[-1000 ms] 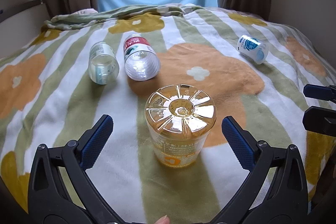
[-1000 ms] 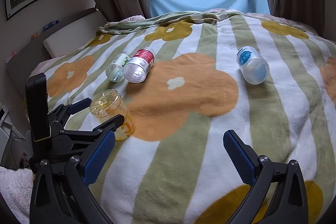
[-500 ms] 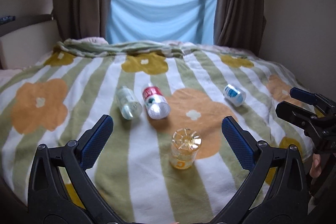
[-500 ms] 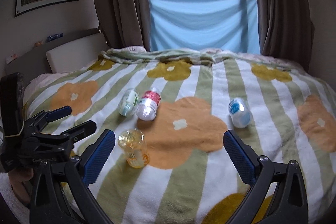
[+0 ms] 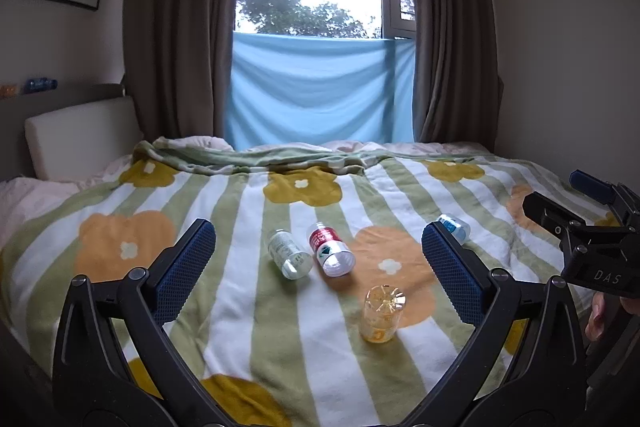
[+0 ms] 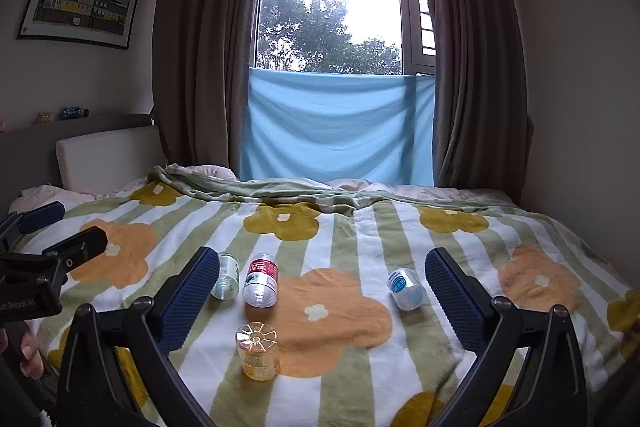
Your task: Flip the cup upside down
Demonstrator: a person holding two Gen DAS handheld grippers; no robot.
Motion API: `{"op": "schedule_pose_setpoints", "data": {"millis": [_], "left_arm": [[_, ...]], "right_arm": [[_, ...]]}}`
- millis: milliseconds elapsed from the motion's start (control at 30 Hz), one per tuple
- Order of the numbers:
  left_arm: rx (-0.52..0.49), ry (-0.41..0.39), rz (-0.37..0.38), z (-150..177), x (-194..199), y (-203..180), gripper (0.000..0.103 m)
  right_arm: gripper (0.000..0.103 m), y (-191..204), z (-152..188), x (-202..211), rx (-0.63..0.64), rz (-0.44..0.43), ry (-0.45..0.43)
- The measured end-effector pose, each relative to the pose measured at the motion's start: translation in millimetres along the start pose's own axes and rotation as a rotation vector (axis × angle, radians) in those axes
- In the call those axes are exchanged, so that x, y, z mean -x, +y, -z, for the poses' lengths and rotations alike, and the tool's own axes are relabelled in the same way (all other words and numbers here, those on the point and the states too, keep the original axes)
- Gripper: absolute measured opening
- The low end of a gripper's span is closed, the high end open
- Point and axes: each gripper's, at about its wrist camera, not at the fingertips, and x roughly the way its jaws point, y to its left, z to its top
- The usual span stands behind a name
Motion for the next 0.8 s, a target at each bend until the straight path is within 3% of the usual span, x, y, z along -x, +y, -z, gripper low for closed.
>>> {"op": "schedule_pose_setpoints", "data": {"millis": [800], "left_arm": [[0.018,-0.009,0.003,3.7,4.3,2.2,0.103]], "right_arm": [[0.103,8.5,1.4,4.9,-0.007,0.02,-0.005]]}}
